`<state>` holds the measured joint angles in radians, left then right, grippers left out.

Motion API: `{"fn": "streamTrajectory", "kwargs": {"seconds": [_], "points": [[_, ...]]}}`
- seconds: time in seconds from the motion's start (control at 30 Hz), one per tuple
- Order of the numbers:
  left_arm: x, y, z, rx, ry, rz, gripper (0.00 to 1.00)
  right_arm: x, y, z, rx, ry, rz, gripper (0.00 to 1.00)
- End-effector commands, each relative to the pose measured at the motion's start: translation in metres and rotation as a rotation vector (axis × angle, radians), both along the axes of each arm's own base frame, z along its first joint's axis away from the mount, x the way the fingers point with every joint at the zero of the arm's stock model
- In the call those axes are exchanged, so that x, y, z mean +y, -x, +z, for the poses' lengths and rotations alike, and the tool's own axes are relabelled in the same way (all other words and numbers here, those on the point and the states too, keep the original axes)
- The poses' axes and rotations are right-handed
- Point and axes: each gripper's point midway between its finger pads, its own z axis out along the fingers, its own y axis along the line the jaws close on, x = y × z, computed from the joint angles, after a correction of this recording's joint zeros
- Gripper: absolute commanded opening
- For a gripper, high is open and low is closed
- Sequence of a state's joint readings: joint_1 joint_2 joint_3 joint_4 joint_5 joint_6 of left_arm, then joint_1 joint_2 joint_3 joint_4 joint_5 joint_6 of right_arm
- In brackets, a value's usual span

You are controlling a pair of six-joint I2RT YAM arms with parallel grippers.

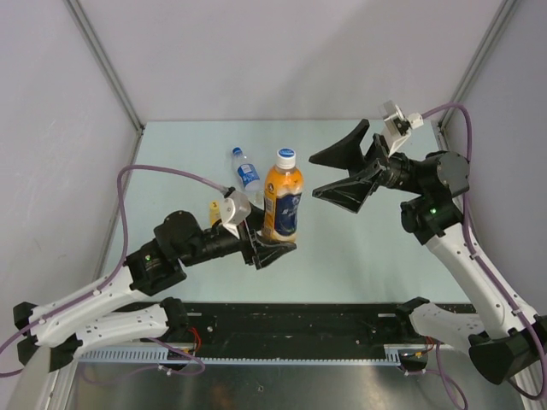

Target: Unscrew the bottle caps

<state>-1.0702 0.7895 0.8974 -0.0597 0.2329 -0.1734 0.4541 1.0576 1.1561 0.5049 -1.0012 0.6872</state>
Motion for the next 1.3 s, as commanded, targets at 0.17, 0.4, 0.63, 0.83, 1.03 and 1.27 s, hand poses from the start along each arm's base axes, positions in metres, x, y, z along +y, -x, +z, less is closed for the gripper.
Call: {"fn": "streamTrajectory", "kwargs": {"seconds": [0.17,0.4,0.63,0.83,1.03,1.27], "points": [[0.029,-0.054,0.004,-0.019,-0.044,0.341,0.0,-0.02,-0.015,0.025,0.025,-0.095,-0.18,0.99],[0.05,-0.085,-0.027,0.051,-0.22,0.564,0.0,-0.025,-0.058,0.015,0.211,-0.121,-0.338,0.99],[0.063,-0.1,-0.044,0.067,-0.36,0.743,0.0,-0.021,-0.095,0.004,0.402,-0.105,-0.42,0.99],[0.06,-0.104,-0.056,0.04,-0.479,0.844,0.0,-0.007,-0.12,-0.007,0.505,-0.02,-0.52,0.99],[0.058,-0.107,-0.059,0.019,-0.538,0.931,0.0,0.016,-0.129,-0.013,0.537,0.133,-0.62,0.99],[0.062,-0.111,-0.056,0.003,-0.561,1.033,0.0,0.028,-0.142,-0.029,0.585,0.238,-0.701,0.96]]}}
